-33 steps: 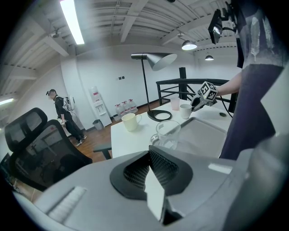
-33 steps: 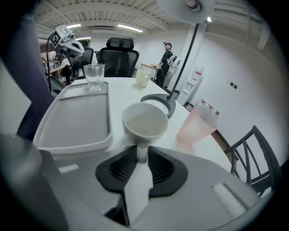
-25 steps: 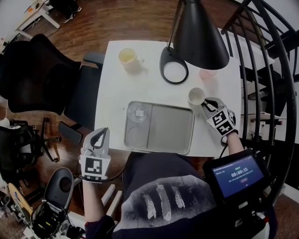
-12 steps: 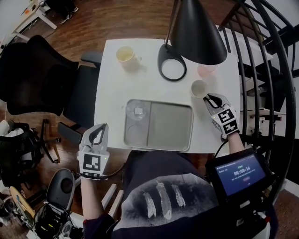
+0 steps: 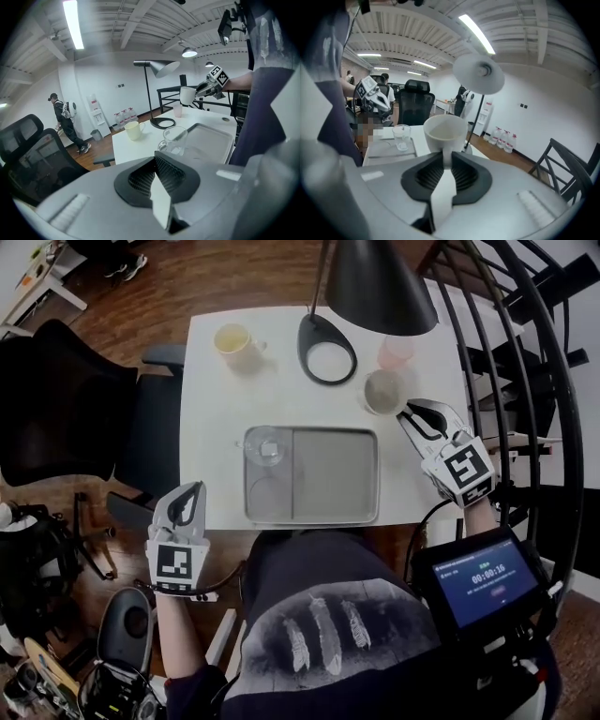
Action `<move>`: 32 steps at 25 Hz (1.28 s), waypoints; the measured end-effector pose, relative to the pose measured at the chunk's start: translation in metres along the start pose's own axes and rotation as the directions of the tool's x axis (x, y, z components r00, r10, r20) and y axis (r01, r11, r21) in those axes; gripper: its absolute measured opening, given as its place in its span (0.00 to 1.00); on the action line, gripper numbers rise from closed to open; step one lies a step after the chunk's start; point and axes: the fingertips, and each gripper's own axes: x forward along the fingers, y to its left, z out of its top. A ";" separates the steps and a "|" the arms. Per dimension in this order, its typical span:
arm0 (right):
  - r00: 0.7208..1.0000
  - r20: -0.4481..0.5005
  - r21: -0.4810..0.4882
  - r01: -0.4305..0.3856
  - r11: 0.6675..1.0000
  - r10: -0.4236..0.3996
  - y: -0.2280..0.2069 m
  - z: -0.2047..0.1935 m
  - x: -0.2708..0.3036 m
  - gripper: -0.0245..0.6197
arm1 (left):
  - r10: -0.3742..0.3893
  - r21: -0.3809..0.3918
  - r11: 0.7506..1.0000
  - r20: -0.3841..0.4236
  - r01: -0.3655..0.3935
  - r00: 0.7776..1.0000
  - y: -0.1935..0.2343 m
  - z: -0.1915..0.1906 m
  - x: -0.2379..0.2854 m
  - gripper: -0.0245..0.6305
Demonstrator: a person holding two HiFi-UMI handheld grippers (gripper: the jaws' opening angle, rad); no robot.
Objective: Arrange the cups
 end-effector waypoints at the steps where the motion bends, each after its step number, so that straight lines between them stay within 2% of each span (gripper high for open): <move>1: 1.000 0.024 -0.008 -0.005 1.000 0.005 0.006 0.012 -0.006 0.11 | -0.005 0.002 1.000 0.003 0.005 1.000 0.000 -0.002 -0.001 0.06; 6: 0.992 0.116 -0.049 -0.051 0.997 0.057 0.036 0.061 -0.026 0.11 | -0.028 0.000 1.000 0.023 0.028 0.999 0.003 -0.005 0.002 0.06; 12: 0.969 0.140 -0.082 -0.194 0.978 0.204 0.105 0.087 -0.024 0.11 | -0.031 0.002 1.000 0.039 0.031 0.999 0.011 -0.016 -0.012 0.06; 20: 0.906 0.054 -0.069 -0.415 0.907 0.419 0.202 0.057 0.023 0.11 | -0.024 -0.004 1.000 0.044 0.024 0.999 0.025 -0.028 -0.021 0.06; 25: 0.884 -0.032 -0.088 -0.467 0.880 0.466 0.239 0.026 0.051 0.11 | -0.032 0.007 0.999 0.035 0.032 0.999 0.029 -0.031 -0.025 0.06; 32: 0.852 -0.065 -0.054 -0.523 0.851 0.520 0.256 0.002 0.087 0.11 | -0.032 0.015 0.999 0.000 0.032 0.999 0.037 -0.044 -0.019 0.06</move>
